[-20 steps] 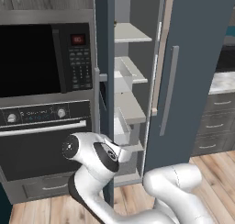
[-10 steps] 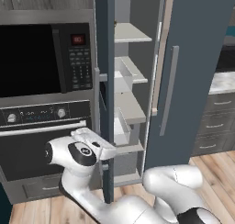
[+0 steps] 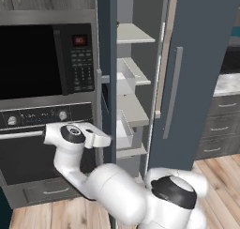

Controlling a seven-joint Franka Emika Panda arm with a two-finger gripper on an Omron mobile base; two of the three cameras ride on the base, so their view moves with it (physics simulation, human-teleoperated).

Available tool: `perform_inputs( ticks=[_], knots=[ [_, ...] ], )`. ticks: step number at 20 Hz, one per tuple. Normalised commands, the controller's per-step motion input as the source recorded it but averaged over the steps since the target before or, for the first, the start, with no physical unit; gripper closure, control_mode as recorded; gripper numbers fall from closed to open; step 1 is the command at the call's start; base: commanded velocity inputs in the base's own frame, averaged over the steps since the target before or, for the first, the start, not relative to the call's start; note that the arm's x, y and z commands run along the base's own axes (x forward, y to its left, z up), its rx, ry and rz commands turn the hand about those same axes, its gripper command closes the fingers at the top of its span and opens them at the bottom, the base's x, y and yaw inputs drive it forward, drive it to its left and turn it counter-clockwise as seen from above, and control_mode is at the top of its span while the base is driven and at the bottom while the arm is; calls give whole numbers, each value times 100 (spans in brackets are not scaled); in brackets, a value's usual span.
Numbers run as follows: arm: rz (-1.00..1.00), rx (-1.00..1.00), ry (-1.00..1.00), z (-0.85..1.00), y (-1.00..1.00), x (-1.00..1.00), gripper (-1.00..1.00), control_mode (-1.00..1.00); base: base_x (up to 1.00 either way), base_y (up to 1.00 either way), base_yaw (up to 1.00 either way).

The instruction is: Store the kebab skewer in the freezer for long-term storage. Close the freezer door after placing the cooked food.

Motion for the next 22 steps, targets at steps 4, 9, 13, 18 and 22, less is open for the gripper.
perform_inputs(
  ticks=[4, 9, 13, 18, 22],
  knots=[
    [-10, 0, 0, 0, 37, 28, -100, -100, 0, 0, 0],
    [-1, 0, 0, 0, 3, 36, -100, -100, 0, 0, 0],
    [0, 0, 1, -1, 0, 40, -100, -100, 0, 0, 0],
    [0, 0, 5, -10, 0, 38, -100, -100, 0, 0, 0],
    [0, 0, 10, -17, -14, 36, -100, -100, 0, 0, 0]
  ],
)
